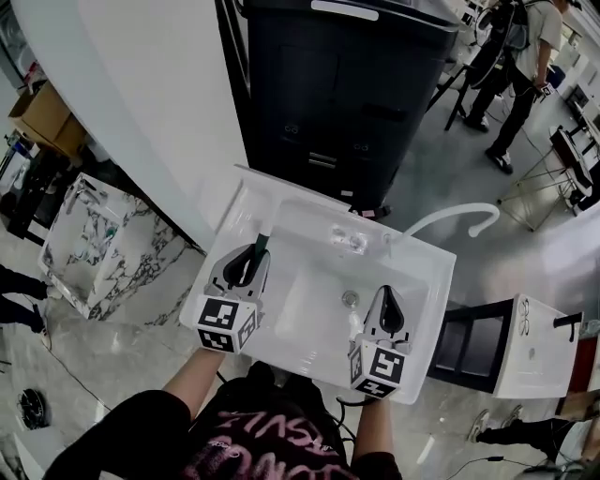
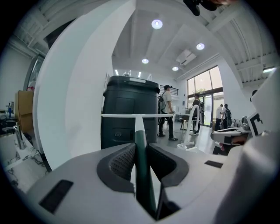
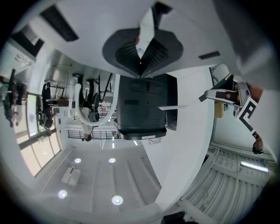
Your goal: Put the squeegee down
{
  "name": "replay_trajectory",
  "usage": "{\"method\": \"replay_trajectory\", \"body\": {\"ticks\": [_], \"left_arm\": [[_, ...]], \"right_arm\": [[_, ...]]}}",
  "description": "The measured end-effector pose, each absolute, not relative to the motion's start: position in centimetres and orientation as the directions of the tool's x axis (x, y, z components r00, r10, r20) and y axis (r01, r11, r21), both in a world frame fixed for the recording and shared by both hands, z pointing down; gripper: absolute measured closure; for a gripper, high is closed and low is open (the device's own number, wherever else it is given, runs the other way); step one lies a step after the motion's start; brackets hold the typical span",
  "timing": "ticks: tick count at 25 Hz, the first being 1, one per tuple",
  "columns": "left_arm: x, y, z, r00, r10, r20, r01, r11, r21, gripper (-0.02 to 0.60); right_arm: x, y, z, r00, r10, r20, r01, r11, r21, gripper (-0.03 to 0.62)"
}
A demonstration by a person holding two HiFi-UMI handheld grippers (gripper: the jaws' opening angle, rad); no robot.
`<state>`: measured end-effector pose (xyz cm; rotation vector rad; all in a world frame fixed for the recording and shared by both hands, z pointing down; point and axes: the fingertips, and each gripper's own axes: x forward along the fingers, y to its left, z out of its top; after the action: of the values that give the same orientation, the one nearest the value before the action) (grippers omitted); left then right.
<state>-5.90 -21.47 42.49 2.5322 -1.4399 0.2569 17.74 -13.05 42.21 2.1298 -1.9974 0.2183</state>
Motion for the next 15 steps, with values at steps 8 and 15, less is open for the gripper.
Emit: {"method": "replay_trajectory", "body": {"ticks": [8,15], "left_arm": [[-5.8,-22.6,45.6,0.493,-0.809,0.319,-0.868,-0.485,0.111,0.486],[-4.8,-23.1,48.1,0.491,-0.788,0.371,-0.862,-0.502,0.074,0.485]], "right_arm": [[18.2,-14.1,44.9,0.066,-0.952,0.3,-0.998,-0.058,0.033,0.574],[18.7,-14.6,47.7,0.062,-0.935,0.35,-0.998,-0.061,0.015,0.574]]}}
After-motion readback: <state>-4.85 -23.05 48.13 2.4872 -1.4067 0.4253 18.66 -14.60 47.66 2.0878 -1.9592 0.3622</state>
